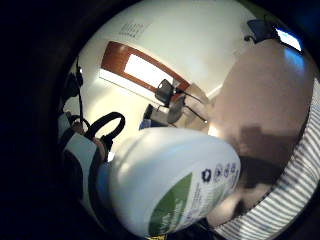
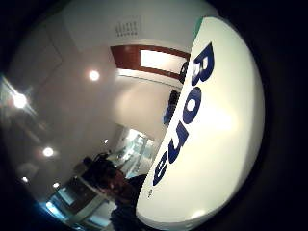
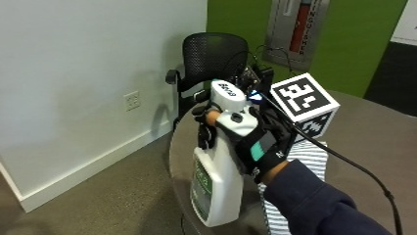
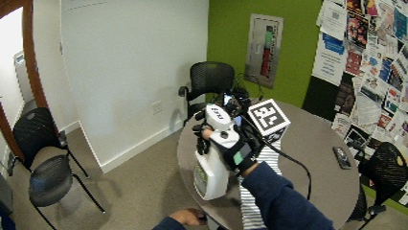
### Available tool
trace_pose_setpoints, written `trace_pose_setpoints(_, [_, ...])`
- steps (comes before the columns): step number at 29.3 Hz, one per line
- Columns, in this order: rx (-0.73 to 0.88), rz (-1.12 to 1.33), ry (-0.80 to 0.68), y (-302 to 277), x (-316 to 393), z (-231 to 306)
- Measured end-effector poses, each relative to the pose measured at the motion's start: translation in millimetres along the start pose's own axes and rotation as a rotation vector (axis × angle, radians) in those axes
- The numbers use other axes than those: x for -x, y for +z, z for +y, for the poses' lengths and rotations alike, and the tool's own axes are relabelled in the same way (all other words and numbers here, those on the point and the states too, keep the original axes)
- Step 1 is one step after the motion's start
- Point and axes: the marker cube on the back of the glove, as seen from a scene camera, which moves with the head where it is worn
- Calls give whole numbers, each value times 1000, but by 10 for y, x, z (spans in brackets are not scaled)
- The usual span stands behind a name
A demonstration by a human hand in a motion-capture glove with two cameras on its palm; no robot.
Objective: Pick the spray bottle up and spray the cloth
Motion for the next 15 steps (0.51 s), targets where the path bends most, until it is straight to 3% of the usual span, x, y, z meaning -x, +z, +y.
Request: trace_pose_setpoints(15, [-8,34,-18,-54,-220,-209])
